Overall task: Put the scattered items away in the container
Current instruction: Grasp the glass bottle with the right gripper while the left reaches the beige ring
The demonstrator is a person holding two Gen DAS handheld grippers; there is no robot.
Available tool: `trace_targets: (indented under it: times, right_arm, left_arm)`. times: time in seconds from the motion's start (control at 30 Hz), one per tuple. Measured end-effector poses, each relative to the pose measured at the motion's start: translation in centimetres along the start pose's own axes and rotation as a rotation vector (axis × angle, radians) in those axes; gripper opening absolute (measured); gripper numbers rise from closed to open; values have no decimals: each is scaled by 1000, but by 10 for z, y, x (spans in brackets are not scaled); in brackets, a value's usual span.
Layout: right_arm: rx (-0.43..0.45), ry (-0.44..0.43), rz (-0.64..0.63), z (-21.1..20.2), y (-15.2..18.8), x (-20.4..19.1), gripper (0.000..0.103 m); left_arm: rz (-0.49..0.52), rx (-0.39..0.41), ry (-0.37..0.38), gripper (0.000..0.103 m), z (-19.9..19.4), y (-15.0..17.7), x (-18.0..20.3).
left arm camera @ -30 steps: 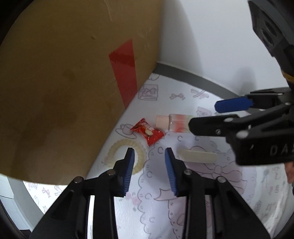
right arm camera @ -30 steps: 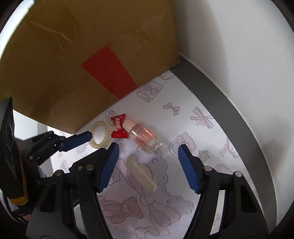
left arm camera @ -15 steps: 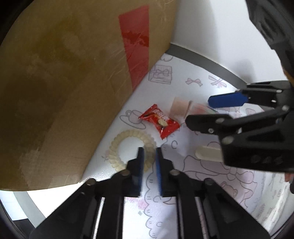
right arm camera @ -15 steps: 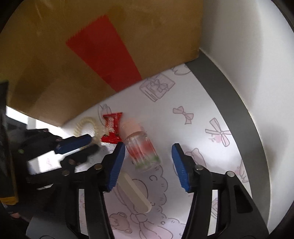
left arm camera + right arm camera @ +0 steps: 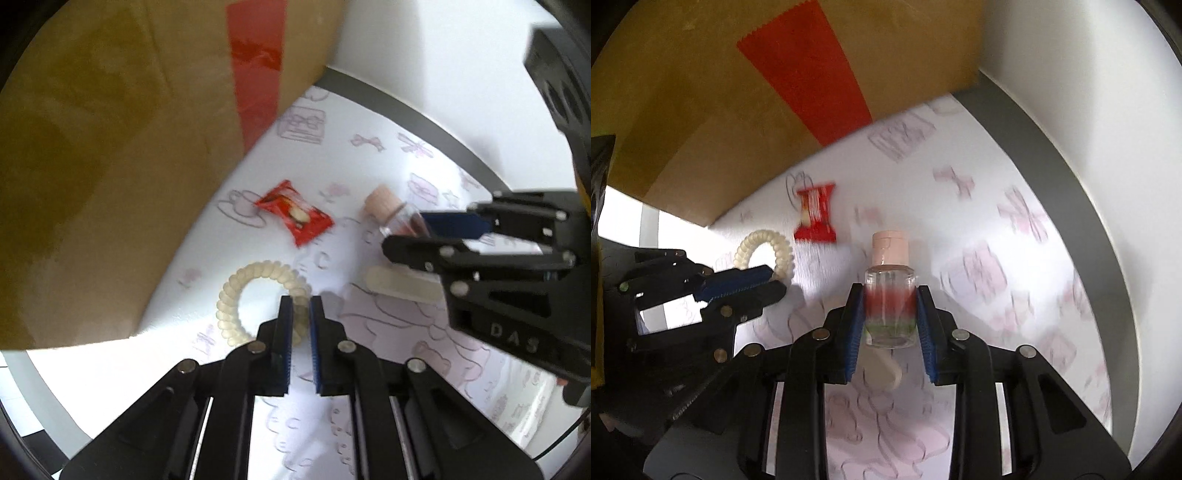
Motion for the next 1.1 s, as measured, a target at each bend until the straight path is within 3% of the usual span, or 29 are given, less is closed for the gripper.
trace_targets:
  times: [0.43,0.6,0.77,0.93,1.1]
  right_arm:
    - [-38,-16,288,-27,107,19,28]
    - [1,-16,401,-53,134,25,28]
    - [92,-18,510,-97,135,43,28]
    - [185,-28,570,-125,112,20,28]
    - [275,-53,622,-156,118,-4,28]
  left_arm:
    - [171,-76,189,9,-3,41,86]
    - [185,-94,202,9,-3,28,92]
    - [291,-48,193,8,-37,31,119]
    - [335,-26,212,9,-78,36,119]
    - [353,24,209,9,-117,33,112]
Point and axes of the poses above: each gripper's, at about its wrist camera, not at the fingertips, and z roughly the way its jaws point, x to its right, y to its underside, the point moved 7 cm from there along z, roughly the way its jaws point, and after that the axes turned 4 degrees about z, right-handed, at the moved point
